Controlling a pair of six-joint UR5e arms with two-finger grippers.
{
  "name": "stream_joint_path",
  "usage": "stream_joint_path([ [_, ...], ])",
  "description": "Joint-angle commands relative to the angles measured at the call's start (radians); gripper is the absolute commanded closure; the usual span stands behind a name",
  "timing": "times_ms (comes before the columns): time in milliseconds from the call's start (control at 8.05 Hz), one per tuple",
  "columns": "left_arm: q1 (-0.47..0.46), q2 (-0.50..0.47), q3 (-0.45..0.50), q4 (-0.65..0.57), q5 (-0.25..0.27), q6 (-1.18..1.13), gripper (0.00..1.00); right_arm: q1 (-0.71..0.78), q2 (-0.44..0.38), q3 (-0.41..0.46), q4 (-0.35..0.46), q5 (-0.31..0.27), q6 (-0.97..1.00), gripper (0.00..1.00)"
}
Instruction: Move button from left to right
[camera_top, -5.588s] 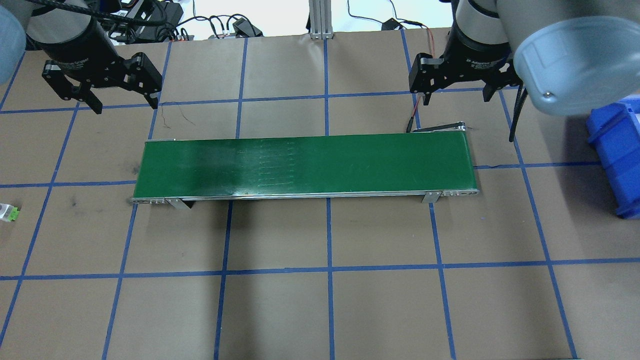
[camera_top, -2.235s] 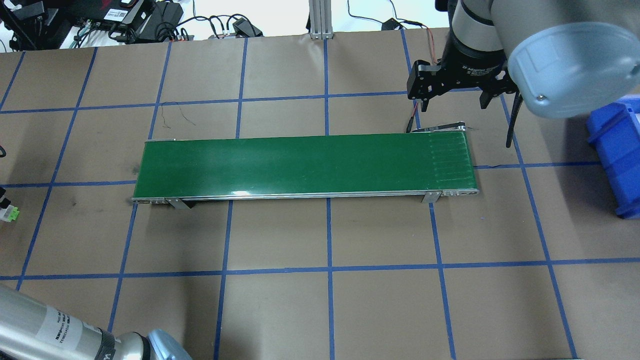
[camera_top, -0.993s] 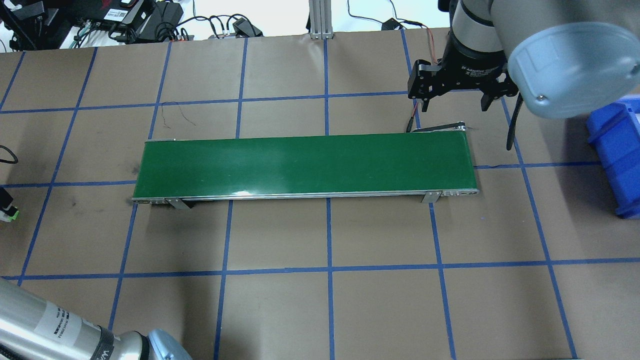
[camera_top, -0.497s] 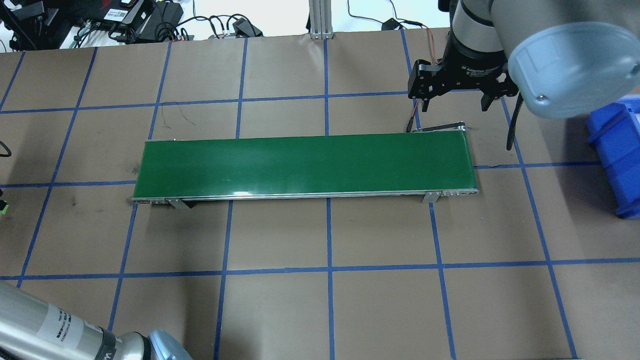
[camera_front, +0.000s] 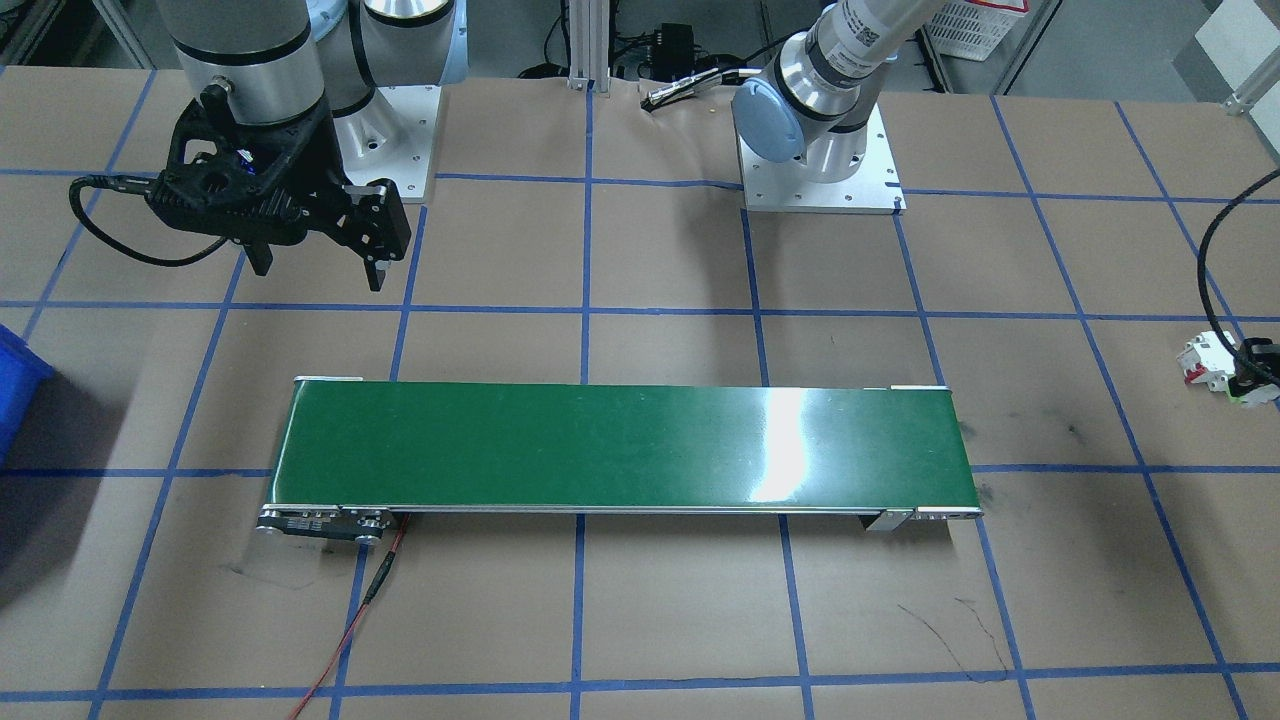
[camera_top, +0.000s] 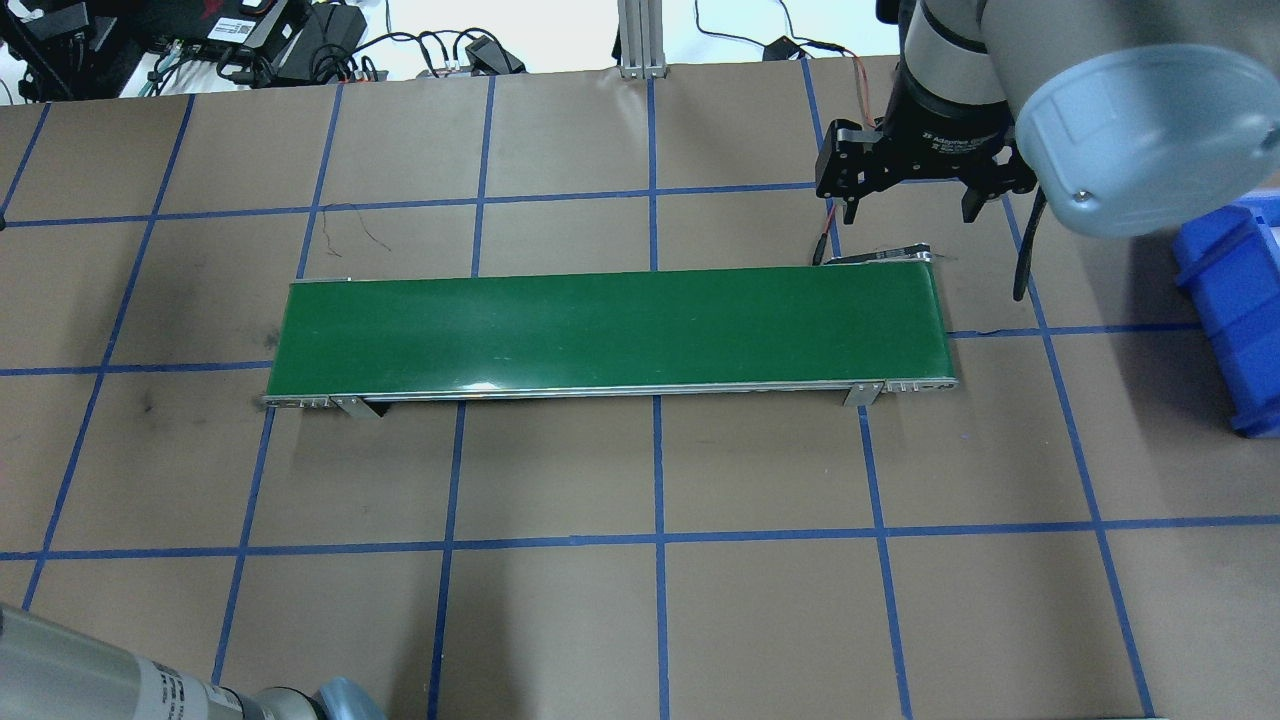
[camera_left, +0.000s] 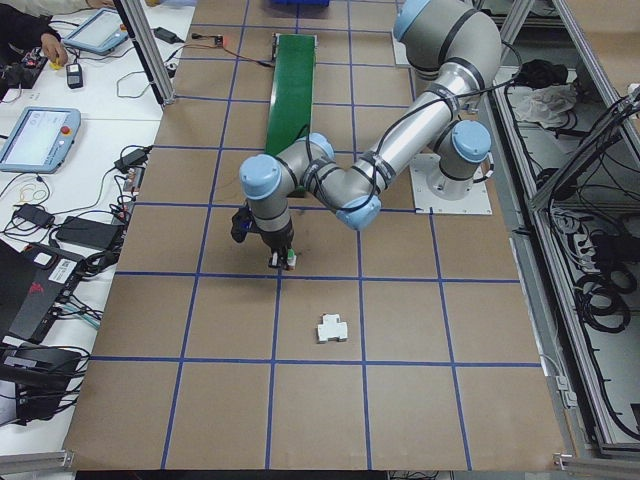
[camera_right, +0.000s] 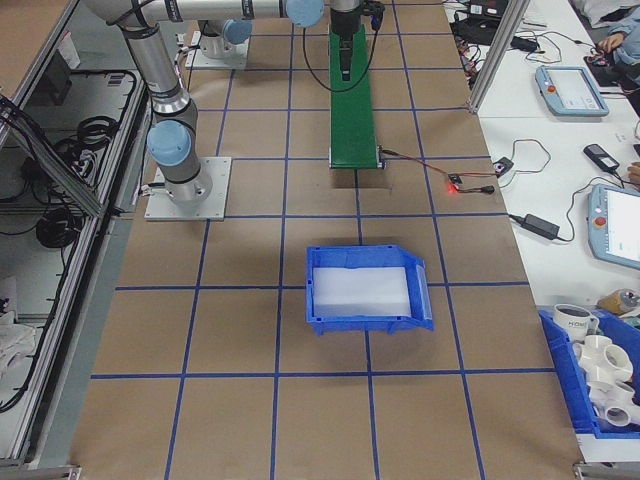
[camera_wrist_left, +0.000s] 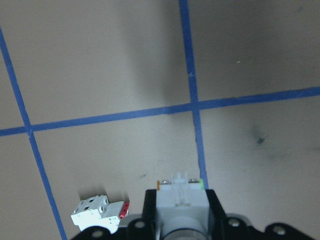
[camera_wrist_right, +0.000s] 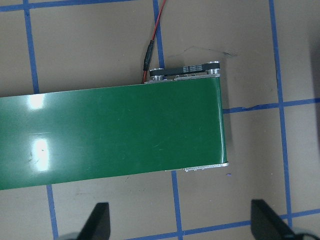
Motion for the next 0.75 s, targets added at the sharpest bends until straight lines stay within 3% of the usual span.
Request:
stream_joint_path([
  [0, -0.196, 0.094, -0.002, -0.030, -0.019, -0.096, 1.00, 0.000, 0.000, 0.000, 0.000, 0.000, 0.000, 0.00],
  [124, -0.268, 0.126, -0.009, -0.031, -0.077, -0.174, 1.00, 0.000, 0.000, 0.000, 0.001, -0.003, 0.000, 0.00],
  [621, -0.526, 0.137, -0.014, -0.077, -0.141, -0.490, 1.00, 0.000, 0.000, 0.000, -0.009, -0.005, -0.002, 0.00],
])
